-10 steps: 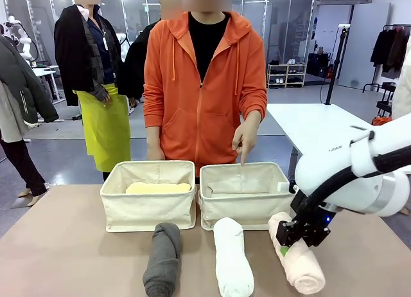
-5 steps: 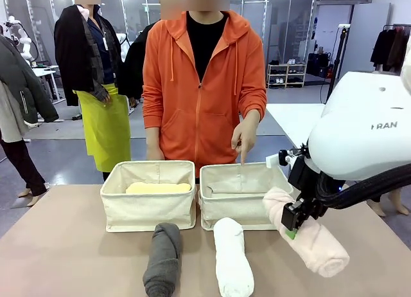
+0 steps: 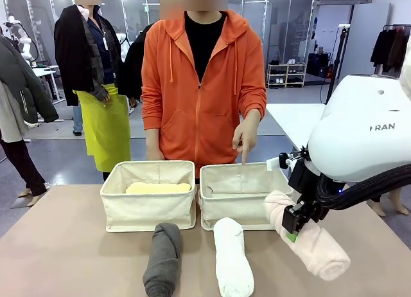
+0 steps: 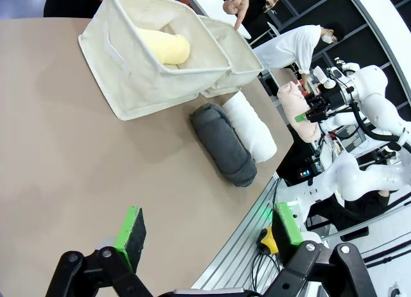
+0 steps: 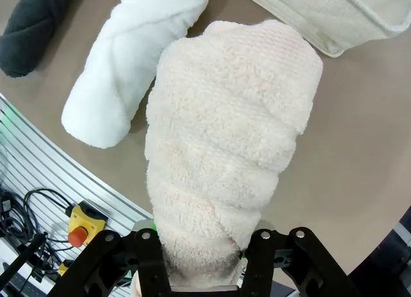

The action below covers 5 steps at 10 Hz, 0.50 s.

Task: Divide the towels into two baskets.
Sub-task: Pick up one hotel-folded towel from the bottom of the table and place it in the Fabric basket indicated by the person.

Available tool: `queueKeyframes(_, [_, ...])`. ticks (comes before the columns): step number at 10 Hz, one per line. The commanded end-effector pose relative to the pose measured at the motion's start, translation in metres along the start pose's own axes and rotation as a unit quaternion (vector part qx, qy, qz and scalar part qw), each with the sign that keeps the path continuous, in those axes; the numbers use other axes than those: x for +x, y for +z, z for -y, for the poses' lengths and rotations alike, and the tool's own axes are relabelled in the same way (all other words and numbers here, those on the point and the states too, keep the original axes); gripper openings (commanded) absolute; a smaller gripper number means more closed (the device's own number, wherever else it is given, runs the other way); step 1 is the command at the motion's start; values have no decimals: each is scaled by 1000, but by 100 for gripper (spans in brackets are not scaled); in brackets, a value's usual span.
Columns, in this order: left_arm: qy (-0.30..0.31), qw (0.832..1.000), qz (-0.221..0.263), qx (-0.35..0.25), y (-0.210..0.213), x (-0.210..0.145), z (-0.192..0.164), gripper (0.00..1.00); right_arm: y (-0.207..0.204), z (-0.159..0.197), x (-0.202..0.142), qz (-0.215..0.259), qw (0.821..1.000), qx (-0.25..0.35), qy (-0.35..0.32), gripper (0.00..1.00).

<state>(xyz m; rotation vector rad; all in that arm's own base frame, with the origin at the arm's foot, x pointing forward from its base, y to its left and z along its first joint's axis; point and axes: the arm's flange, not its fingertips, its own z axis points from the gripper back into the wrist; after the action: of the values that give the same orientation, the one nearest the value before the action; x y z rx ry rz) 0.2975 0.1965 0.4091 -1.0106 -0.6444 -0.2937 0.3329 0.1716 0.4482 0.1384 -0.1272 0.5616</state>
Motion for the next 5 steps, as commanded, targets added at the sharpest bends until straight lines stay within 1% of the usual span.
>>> queueKeyframes(1, [-8, 1000, 6, -7, 3, 0, 2, 100, 1, 0, 0, 1, 1000, 0, 1, 37])
queueKeyframes(2, [-8, 1000, 6, -7, 3, 0, 2, 100, 18, -11, 23, 6, 994, -47, 101, 37])
queueKeyframes(3, [-8, 1000, 6, -7, 3, 0, 2, 100, 31, -19, 51, 4, 977, -79, 200, 37])
queueKeyframes(4, [-8, 1000, 6, -7, 3, 0, 2, 100, 41, -22, 78, 0, 955, -93, 281, 37])
queueKeyframes(5, [-8, 1000, 6, -7, 3, 0, 2, 100, 46, -20, 115, -32, 921, -138, 364, 37])
